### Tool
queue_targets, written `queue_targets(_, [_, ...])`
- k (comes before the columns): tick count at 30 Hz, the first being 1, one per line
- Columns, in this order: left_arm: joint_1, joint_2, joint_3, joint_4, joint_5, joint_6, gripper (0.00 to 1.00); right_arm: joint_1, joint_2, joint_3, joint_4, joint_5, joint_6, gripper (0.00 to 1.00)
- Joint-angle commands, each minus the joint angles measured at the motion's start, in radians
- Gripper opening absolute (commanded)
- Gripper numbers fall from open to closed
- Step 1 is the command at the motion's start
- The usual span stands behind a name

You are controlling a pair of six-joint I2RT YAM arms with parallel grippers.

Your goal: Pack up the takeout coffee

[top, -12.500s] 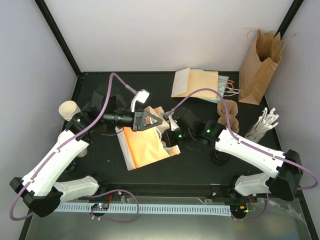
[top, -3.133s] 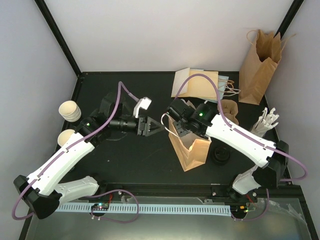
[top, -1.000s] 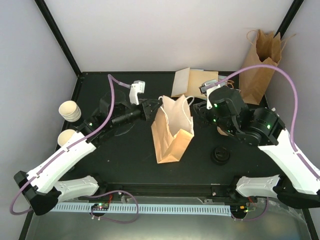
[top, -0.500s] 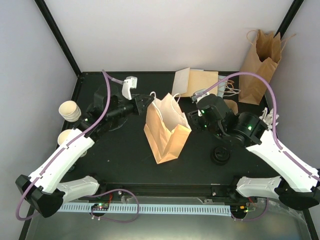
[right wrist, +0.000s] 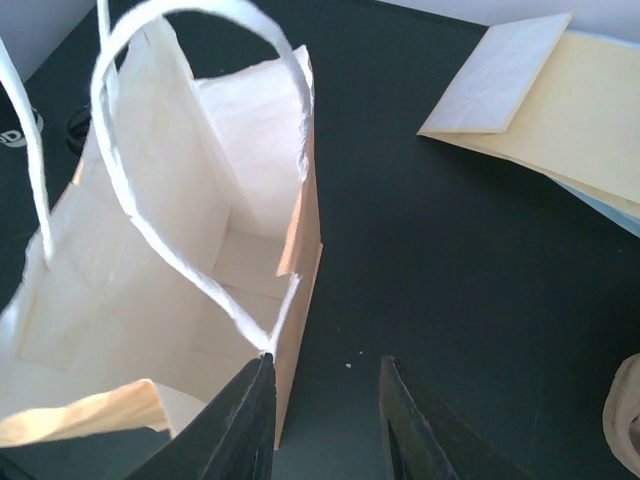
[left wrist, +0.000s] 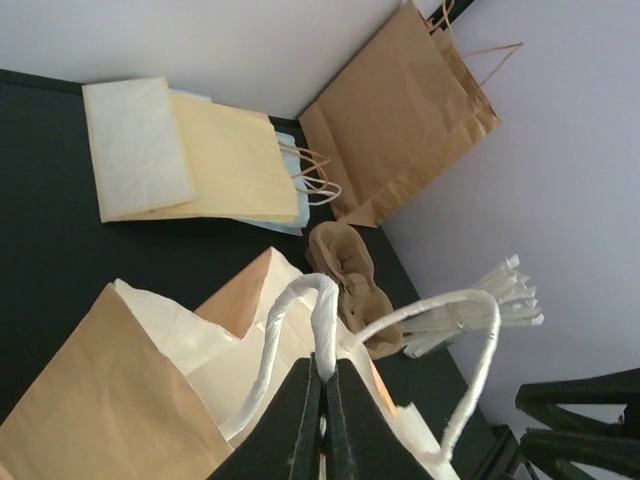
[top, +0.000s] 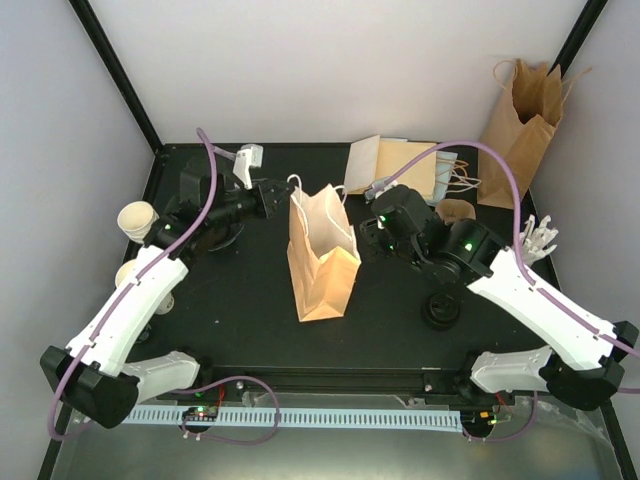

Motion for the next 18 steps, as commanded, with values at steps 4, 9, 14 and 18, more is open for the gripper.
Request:
queue_targets(4, [0.059,0.029,0.078,-0.053,0.05,0.075,0.11,-0.003,0.029,-0.006,0.019,0.03,0.019,0.33])
queue_targets(9, [0.064,-0.023,0.06,-0.093,0.018,0.105,0.37,-0.004,0.02,-0.03,0.019,0.037,0.023,0.34])
queue_targets(14, [0.065,-0.109,0.037,-0.166,-0.028,0.131,0.61,-0.003,0.013,-0.059,0.018,0.031,0.022,0.34])
queue_targets(18, [0.064,-0.189,0.007,-0.223,-0.061,0.16,0.74,-0.003,-0.006,-0.09,0.025,0.042,0.026,0.34])
